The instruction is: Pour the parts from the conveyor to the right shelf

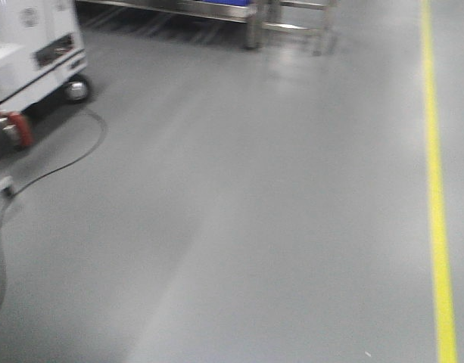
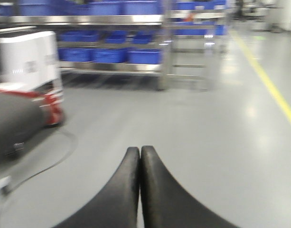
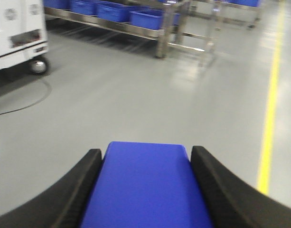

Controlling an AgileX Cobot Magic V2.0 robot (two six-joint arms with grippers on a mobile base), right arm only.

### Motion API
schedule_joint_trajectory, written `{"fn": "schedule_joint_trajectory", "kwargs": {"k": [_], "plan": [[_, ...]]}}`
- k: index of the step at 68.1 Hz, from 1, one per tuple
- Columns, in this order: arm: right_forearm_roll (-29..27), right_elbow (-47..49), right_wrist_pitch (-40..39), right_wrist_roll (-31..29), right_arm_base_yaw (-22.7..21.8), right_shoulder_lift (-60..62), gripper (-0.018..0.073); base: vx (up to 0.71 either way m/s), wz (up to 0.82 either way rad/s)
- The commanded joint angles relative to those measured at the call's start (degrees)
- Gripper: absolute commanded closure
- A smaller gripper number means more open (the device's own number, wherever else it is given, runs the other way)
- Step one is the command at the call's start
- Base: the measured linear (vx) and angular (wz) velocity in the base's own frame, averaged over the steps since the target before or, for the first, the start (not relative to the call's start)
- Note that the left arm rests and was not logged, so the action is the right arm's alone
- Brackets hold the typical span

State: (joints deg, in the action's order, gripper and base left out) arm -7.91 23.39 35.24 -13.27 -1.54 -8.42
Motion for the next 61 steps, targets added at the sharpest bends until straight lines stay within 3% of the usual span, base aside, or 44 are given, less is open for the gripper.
{"fn": "schedule_joint_trajectory", "kwargs": {"k": [1, 31, 61], "plan": [[-0.1, 1.5, -4.3, -0.3, 0.0, -0.8, 0.0565, -0.21, -0.94], [-0.2, 1.5, -4.2, -0.3, 0.0, -0.8, 0.0565, -0.17, -0.72], [-0.2, 1.5, -4.2, -0.3, 0.0, -0.8, 0.0565, -0.03, -0.14]]}}
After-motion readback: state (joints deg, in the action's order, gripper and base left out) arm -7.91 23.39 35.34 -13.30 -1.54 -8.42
